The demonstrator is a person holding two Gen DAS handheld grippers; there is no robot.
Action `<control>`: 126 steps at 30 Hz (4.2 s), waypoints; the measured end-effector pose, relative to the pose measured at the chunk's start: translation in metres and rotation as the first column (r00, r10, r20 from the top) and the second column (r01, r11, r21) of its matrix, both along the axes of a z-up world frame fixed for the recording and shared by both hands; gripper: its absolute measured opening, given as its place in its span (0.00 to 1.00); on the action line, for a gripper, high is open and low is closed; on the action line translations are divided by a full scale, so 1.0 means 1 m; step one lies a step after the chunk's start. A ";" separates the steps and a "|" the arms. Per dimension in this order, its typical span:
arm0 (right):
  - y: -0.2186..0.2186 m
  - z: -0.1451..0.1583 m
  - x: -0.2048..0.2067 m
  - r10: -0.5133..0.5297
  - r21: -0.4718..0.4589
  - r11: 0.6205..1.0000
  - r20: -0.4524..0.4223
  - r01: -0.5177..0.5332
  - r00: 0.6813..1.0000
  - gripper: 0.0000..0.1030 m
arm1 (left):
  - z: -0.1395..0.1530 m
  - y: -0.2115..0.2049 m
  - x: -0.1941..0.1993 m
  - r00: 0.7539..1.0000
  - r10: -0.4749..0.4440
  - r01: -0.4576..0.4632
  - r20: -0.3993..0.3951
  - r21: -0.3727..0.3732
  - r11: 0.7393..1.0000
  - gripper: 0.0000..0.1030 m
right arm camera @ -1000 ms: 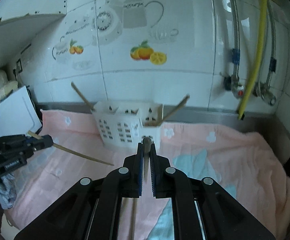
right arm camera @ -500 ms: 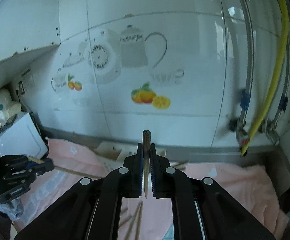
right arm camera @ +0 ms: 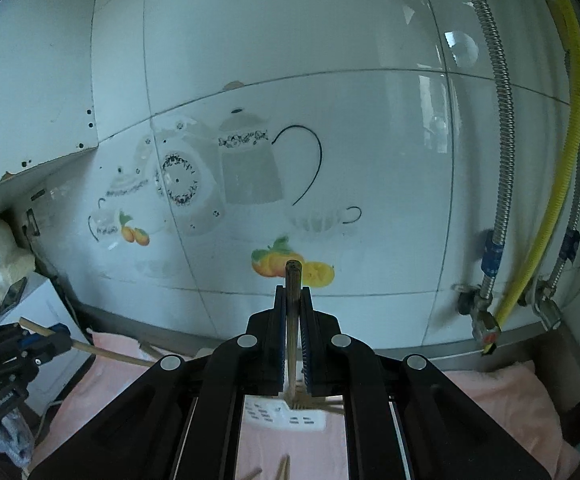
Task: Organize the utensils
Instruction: 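Lift both held chopsticks upright and carry them over the white holder, then open the left tool in the holder while the right tool releases its chopstick, then lower the left tool onto a chopstick and close while the right tool grasps another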
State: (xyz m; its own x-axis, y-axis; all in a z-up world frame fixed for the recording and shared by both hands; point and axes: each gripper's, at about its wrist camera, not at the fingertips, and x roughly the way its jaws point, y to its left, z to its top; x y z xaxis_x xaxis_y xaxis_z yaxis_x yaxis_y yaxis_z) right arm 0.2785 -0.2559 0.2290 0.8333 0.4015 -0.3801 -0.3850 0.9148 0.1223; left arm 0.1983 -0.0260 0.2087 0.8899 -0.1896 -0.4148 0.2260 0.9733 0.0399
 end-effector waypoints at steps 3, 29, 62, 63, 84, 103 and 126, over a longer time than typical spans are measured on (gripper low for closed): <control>0.007 -0.006 0.008 -0.003 -0.011 1.000 0.000 0.003 1.000 0.06 | -0.006 0.004 0.014 1.000 0.020 -0.020 -0.024 0.005 1.000 0.06; -0.001 -0.066 -0.005 -0.020 -0.036 0.999 -0.064 0.018 0.998 0.25 | -0.048 0.025 0.017 0.994 0.002 -0.013 -0.106 -0.110 0.994 0.24; -0.003 -0.287 -0.170 -0.058 -0.213 0.976 -0.436 -0.040 0.898 0.18 | -0.195 -0.003 -0.151 0.957 -0.054 0.016 -0.286 -0.132 0.991 0.37; -0.004 -0.289 -0.170 -0.065 -0.218 0.975 -0.434 -0.035 0.898 0.18 | -0.199 -0.003 -0.153 0.954 -0.056 0.018 -0.295 -0.132 0.991 0.37; -0.005 -0.301 -0.169 -0.087 -0.229 0.973 -0.434 -0.016 0.897 0.11 | -0.252 -0.019 -0.141 0.904 -0.084 0.036 -0.420 -0.122 0.992 0.30; -0.003 -0.302 -0.166 -0.074 -0.240 0.970 -0.414 -0.030 0.907 0.08 | -0.279 -0.027 -0.107 0.878 -0.083 0.027 -0.472 -0.124 0.992 0.21; -0.004 -0.300 -0.166 -0.074 -0.211 0.977 -0.390 -0.011 0.918 0.07 | -0.274 -0.028 -0.099 0.876 -0.058 0.000 -0.479 -0.120 0.993 0.05</control>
